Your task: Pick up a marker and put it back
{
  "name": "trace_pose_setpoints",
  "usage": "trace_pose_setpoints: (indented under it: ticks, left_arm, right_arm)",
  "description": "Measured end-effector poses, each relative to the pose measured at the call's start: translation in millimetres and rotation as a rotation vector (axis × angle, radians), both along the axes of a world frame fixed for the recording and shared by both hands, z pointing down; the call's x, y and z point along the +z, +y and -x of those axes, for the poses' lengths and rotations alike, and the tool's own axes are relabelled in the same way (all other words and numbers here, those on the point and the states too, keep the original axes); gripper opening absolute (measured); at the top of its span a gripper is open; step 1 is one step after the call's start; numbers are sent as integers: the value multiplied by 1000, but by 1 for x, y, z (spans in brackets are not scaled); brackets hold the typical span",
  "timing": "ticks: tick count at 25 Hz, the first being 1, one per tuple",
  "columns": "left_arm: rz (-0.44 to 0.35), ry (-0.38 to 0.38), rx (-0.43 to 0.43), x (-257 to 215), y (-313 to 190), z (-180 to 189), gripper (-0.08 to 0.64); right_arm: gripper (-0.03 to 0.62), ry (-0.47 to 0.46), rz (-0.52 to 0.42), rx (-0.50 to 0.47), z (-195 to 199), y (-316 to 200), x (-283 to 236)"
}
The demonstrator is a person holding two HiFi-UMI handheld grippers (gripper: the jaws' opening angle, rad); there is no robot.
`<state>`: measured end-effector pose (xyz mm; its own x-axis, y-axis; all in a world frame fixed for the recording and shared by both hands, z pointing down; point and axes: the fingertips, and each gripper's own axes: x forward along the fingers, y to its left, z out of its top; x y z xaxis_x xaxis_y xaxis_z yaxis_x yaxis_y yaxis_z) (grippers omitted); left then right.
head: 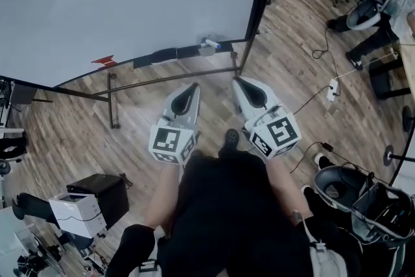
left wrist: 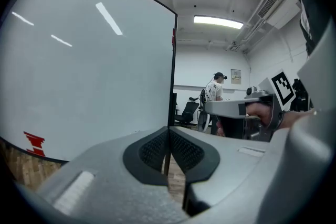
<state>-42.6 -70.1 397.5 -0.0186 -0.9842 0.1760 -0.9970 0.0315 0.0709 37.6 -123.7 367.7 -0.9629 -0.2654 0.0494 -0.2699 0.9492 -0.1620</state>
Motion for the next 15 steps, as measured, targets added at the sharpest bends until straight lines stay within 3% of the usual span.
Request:
trace_pose_setpoints:
  ticks: [8,15]
  left_arm:
    - [25,-4,-97,10,-10,30,14]
    - [39,3,-15,19,-39,55,15]
  right_arm:
    - [2,21,31,-72,27,-14,15]
    - [2,26,22,-2,48,-31,8]
